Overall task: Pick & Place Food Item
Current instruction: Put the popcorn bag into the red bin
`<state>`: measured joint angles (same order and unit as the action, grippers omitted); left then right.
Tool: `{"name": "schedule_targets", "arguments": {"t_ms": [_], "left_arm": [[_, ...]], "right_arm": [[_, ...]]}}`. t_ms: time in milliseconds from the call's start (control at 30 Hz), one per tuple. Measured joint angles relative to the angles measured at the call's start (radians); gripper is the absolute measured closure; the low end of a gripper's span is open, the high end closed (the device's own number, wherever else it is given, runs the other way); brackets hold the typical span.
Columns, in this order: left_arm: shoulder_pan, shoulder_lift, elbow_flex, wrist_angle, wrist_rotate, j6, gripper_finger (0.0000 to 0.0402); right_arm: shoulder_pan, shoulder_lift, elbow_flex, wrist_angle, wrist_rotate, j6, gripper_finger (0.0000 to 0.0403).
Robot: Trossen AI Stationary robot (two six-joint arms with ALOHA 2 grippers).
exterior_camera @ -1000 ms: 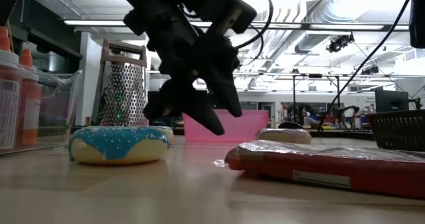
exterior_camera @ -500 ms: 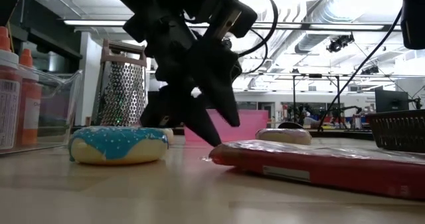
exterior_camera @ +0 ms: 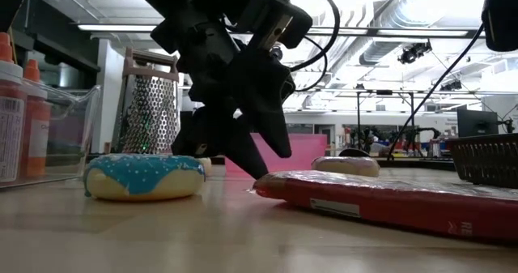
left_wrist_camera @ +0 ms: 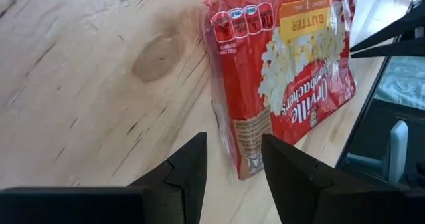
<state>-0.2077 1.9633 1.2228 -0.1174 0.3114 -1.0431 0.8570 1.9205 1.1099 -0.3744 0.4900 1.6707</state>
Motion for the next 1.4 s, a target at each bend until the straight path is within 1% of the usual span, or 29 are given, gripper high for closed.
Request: {"name": "schedule_targets", "arguments": {"t_ms": [233,567,733,867,1400], "left_arm": [[0.003,0.0,0.0,0.004,0.001,0.014,0.0263],[0.003,0.019,-0.001,0.016,0.001,0.03,0.0263],[0.004,0.048,0.001,0.05,0.044,0.026,0.0263],[0.004,0.058,0.001,0.08,0.06,0.025,0.0263],[0.017,0.063,-0.001,0.148,0.079,0.025,0.0263]], "right_arm": [[-0.013,0.0,0.001,-0.001,0.0,-0.01,0.0401],[-0.023,0.0,0.002,0.007,-0.044,-0.021,0.0401],[-0.045,-0.001,0.002,0.01,-0.049,-0.055,0.0401],[-0.059,-0.001,0.002,0.012,-0.054,-0.08,0.0401],[-0.068,-0.002,0.002,0.013,-0.054,-0.098,0.0401]]}}
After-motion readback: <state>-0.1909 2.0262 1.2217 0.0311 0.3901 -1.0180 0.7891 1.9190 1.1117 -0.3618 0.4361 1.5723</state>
